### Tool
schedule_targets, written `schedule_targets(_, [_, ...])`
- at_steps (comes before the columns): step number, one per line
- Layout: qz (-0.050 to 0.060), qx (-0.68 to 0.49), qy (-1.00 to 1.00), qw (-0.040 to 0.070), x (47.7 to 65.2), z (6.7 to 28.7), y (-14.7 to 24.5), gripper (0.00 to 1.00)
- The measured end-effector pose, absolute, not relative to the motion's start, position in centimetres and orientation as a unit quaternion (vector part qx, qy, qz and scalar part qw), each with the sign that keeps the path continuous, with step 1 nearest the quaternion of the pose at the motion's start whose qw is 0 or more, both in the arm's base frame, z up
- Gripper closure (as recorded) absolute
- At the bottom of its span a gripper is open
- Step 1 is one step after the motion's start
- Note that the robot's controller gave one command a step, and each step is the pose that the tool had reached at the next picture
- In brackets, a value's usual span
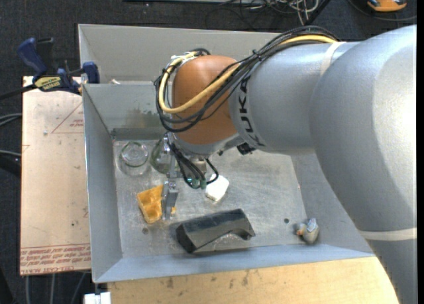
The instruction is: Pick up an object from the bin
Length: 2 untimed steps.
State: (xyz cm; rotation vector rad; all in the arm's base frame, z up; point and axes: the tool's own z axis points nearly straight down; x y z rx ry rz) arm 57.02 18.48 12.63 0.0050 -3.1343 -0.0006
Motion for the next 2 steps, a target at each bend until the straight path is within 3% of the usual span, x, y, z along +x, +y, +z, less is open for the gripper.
schedule_targets(1, [-0.001, 0.0, -1.0, 0.0, 57.2, 13.1, 18.4, 0.0])
schedule_targets(2, [-0.001, -0.039, -0.999, -0.001, 56.2, 9.4, 18.7, 0.0])
